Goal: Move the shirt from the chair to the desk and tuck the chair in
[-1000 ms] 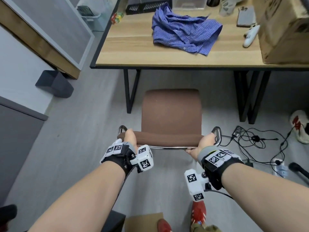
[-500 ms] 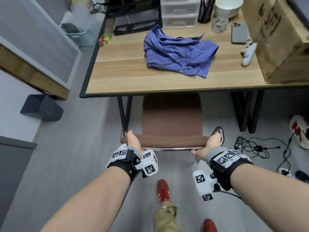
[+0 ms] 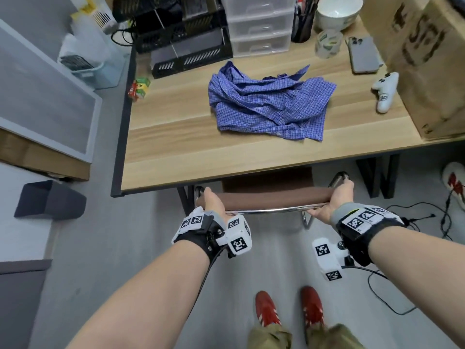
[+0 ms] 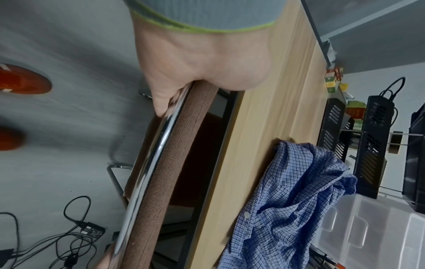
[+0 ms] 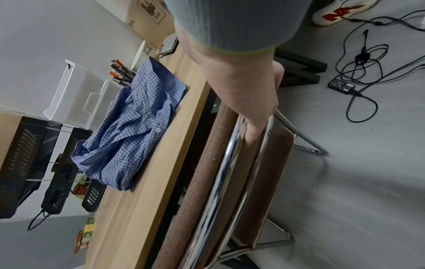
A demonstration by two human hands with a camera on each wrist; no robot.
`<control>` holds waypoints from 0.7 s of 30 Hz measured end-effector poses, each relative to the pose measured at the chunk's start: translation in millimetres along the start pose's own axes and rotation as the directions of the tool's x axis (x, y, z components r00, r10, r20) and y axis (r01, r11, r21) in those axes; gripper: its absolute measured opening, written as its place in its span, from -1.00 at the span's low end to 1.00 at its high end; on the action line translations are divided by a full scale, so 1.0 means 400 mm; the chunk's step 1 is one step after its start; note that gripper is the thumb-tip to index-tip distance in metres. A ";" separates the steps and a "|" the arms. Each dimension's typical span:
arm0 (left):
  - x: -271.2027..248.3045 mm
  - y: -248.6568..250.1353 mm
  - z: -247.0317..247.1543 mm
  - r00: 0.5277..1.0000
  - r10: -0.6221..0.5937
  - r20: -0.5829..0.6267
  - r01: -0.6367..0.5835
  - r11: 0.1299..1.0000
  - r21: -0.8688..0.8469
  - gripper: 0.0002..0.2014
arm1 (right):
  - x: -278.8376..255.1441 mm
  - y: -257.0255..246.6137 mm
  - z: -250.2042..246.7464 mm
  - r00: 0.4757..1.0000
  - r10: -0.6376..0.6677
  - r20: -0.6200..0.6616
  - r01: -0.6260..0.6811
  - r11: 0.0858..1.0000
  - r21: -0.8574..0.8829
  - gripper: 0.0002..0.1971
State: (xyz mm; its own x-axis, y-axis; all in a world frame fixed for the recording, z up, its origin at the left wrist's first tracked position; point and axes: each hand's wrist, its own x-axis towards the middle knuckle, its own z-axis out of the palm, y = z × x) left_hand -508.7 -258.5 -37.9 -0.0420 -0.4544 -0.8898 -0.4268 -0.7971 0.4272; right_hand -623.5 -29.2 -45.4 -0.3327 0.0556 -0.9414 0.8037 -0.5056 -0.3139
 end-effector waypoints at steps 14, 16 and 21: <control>0.121 0.030 0.078 0.984 -0.033 -0.174 0.056 0.990 0.131 0.06 | 0.019 -0.076 0.078 0.994 -0.007 -0.105 0.001 0.999 -0.052 -0.17; 0.035 0.046 0.086 0.993 -0.015 -0.118 0.029 0.993 0.114 -0.06 | 0.036 -0.079 0.072 0.995 -0.002 -0.100 -0.003 0.999 -0.053 -0.16; 0.131 0.042 0.057 0.996 -0.079 -0.052 0.083 0.993 0.081 -0.11 | 0.010 -0.079 0.069 0.997 0.019 -0.074 -0.028 0.993 -0.113 -0.36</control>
State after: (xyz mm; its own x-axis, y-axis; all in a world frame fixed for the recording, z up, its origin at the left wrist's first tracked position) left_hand -538.7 -286.6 -81.0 0.0385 -0.4098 -0.9114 -0.5009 -0.7971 0.3372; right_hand -664.1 -36.9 -35.9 -0.2797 0.1091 -0.9539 0.8632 -0.4064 -0.2996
